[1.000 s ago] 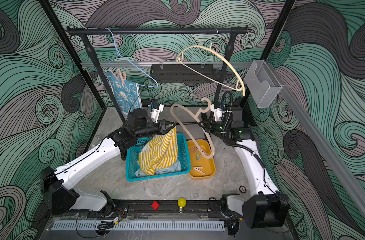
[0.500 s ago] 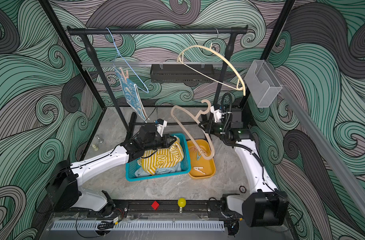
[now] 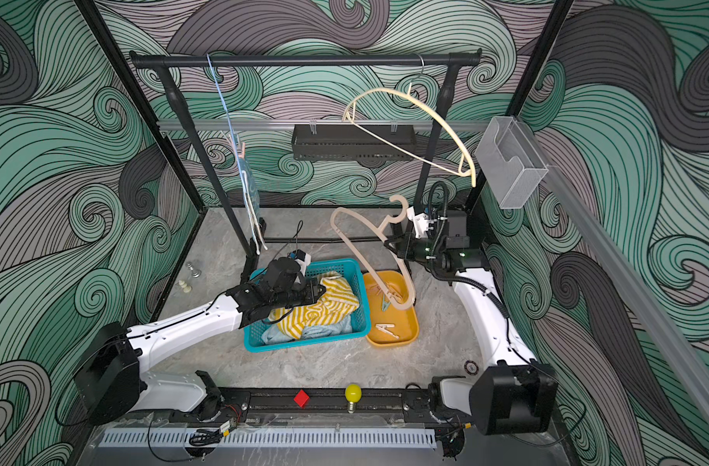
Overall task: Remove the clothespins securing towels to the hanger
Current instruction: Place the towel in the basket.
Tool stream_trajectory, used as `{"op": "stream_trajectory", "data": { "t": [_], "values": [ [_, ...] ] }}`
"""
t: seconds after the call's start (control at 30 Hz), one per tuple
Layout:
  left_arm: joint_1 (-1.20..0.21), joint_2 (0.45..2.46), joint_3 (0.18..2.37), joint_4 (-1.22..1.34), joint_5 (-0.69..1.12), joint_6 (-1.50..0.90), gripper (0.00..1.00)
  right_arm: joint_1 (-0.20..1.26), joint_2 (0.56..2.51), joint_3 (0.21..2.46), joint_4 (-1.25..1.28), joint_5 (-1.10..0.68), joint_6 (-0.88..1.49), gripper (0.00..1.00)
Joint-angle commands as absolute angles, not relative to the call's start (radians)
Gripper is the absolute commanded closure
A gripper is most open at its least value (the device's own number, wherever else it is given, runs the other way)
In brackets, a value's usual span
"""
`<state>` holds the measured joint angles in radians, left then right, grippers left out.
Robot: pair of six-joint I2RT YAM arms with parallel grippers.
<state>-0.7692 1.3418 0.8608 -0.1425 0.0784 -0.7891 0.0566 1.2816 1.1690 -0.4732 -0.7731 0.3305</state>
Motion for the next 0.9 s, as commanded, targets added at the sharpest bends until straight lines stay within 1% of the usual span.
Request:
{"op": "stream_trajectory", "data": {
  "t": [0.0,0.13,0.17,0.2,0.27,0.3,0.33,0.37,0.67,0.87],
  "values": [
    [-0.776,1.295,0.862,-0.219,0.009,-0.798,1.00,0.054,1.277,1.165,-0.461,-0.801,0.334,1.00],
    [-0.778,1.281,0.859,-0.276,-0.016,-0.790,0.99,0.054,1.275,1.167,-0.465,-0.804,0.334,1.00],
    [-0.778,1.280,0.860,-0.286,-0.015,-0.785,0.89,0.054,1.276,1.167,-0.467,-0.804,0.335,1.00],
    [-0.778,1.275,0.861,-0.299,-0.023,-0.788,0.75,0.055,1.277,1.169,-0.470,-0.807,0.334,1.00],
    [-0.779,1.261,0.860,-0.314,-0.034,-0.787,0.59,0.058,1.275,1.173,-0.483,-0.801,0.328,1.00],
    [-0.780,1.250,0.859,-0.323,-0.043,-0.786,0.52,0.059,1.272,1.173,-0.489,-0.795,0.325,1.00],
    [-0.781,1.242,0.862,-0.333,-0.052,-0.785,0.47,0.060,1.269,1.175,-0.495,-0.790,0.320,1.00],
    [-0.781,1.230,0.864,-0.343,-0.064,-0.784,0.44,0.063,1.263,1.176,-0.500,-0.784,0.318,1.00],
    [-0.781,1.113,0.906,-0.440,-0.123,-0.717,0.43,0.096,1.238,1.201,-0.566,-0.745,0.271,1.00],
    [-0.783,1.068,0.983,-0.515,-0.152,-0.632,0.48,0.142,1.202,1.198,-0.590,-0.682,0.238,1.00]
  ]
}}
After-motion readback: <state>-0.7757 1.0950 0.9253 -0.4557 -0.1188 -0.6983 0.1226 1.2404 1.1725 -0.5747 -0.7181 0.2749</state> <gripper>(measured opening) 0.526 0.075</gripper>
